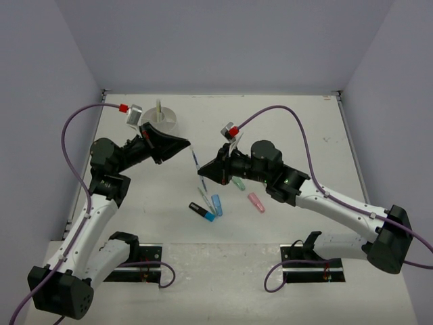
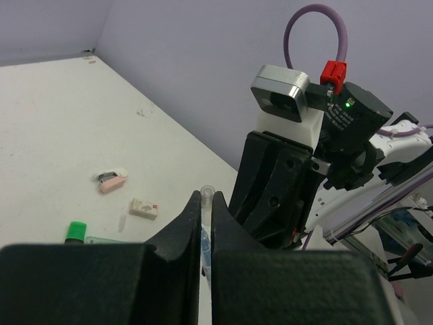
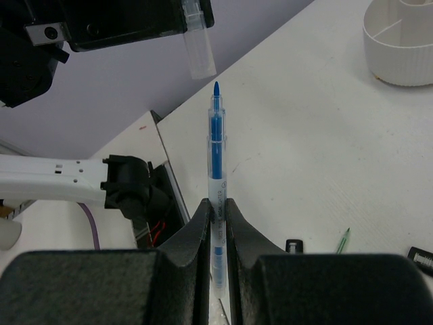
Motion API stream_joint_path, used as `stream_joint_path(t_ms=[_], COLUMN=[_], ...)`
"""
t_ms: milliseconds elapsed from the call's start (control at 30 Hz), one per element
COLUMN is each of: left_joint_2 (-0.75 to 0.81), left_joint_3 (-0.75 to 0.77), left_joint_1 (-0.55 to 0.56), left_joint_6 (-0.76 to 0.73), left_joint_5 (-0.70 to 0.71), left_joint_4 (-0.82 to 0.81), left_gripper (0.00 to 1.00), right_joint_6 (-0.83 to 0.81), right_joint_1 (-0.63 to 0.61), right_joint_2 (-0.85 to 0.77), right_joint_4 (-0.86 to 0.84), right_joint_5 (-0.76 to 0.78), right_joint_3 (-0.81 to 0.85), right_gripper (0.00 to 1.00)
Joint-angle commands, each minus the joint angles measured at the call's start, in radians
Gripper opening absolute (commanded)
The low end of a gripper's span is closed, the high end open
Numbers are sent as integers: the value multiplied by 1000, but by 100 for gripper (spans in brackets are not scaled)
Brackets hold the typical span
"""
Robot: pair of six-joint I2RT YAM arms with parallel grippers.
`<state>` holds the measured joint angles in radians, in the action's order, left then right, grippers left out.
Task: Sort the stationery into containers
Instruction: Close the pen cap on the pen.
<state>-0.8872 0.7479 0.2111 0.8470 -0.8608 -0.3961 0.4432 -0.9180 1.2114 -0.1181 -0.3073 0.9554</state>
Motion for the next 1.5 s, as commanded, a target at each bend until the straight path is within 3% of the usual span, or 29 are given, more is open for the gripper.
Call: stream_joint_path(t_ms=[0,800,1133,1267,1467], left_joint_2=[-14,-26,-37,-44,-29], left_joint_3=[-4,-30,-33,-12,-2], left_joint_1=[5,16,31,31,31], left_joint_6=[-19,20,32,-41,-110], left_joint_5=[-9,-55,-69,-88,-66], left_joint_4=[-43,-85,-25,37,68], left_gripper=[0,0,0,0,20], right_joint_6=[-26,-66,-145,-184,-186], right_joint_1=[-4,-1,6,9,10], right_joint_2=[-17,-10,5,29,42], right_joint_4=[1,45,-60,-65,-99], right_joint_5=[5,65,82,87,20], right_joint_3=[45,113,140,180,141], right_gripper=[0,0,0,0,0])
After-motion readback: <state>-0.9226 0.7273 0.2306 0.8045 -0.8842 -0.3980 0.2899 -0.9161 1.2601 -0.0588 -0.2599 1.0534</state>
